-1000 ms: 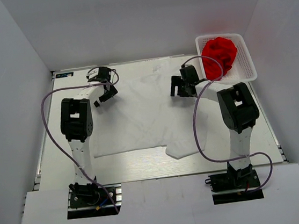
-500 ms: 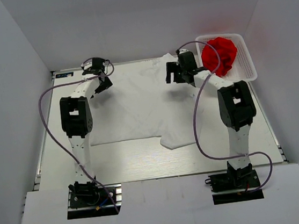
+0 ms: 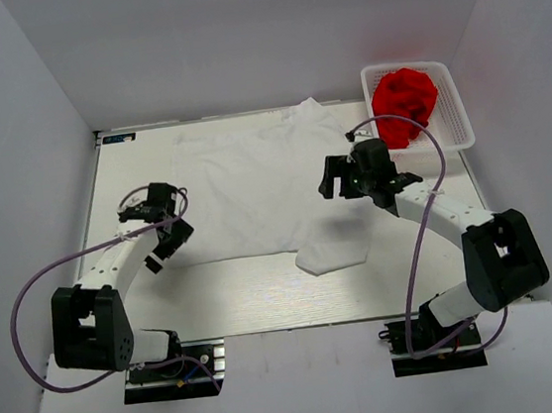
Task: Fold and stack the t-shirts
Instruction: Grap the side of the flattened tshirt closest away from the robot with both arms
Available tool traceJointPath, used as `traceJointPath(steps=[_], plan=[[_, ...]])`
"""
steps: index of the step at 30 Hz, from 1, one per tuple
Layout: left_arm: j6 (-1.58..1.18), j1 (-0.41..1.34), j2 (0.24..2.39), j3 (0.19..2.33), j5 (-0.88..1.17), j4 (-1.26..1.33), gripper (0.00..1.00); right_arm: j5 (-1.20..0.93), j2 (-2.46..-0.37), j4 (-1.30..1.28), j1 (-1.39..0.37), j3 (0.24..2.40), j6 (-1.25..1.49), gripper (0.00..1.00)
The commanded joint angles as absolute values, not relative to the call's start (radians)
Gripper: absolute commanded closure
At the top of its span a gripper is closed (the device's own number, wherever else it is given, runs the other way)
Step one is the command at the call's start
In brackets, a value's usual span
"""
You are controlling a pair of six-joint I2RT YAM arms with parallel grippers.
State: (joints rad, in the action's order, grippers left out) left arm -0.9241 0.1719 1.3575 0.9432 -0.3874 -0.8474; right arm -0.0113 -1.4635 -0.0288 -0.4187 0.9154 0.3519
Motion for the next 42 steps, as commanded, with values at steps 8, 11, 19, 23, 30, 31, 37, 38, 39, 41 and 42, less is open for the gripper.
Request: traceJointPath(steps=[8, 11, 19, 23, 30, 31, 37, 38, 39, 41, 42], plan=[[-1.017, 0.150, 1.413, 0.853, -0.434, -0.864, 0.00, -0.022, -1.302, -0.138, -0.449, 0.772, 0.367, 0.10], [-1.017, 0.150, 1.448, 0.853, -0.434, -0.850, 0.00, -0.017, -1.293, -0.196, -0.456, 0.756, 0.357, 0.10], [-1.029, 0.121, 1.483, 0.799, -0.422, -0.760, 0.27, 0.031, -1.203, -0.397, -0.515, 0.686, 0.362, 0.10], [-0.967, 0.121, 1.483, 0.781, -0.391, -0.683, 0.47, 0.035, -1.170, -0.439, -0.564, 0.640, 0.390, 0.10], [-0.934, 0.121, 1.555, 0.772, -0.353, -0.649, 1.00, 0.077, -1.219, -0.388, -0.649, 0.617, 0.437, 0.11], [-0.934, 0.121, 1.569, 0.772, -0.342, -0.649, 1.00, 0.081, -1.224, -0.387, -0.667, 0.624, 0.434, 0.11], [-0.914, 0.121, 1.522, 0.746, -0.342, -0.620, 1.00, 0.152, -1.243, -0.387, -0.706, 0.606, 0.495, 0.18], [-0.914, 0.121, 1.507, 0.746, -0.342, -0.620, 1.00, 0.156, -1.249, -0.370, -0.709, 0.604, 0.509, 0.20], [-0.914, 0.121, 1.506, 0.746, -0.342, -0.620, 1.00, 0.161, -1.249, -0.362, -0.713, 0.595, 0.521, 0.21], [-0.914, 0.121, 1.482, 0.746, -0.342, -0.620, 1.00, 0.173, -1.253, -0.321, -0.719, 0.581, 0.549, 0.24], [-0.914, 0.121, 1.482, 0.746, -0.342, -0.629, 1.00, 0.176, -1.261, -0.311, -0.722, 0.580, 0.552, 0.26]])
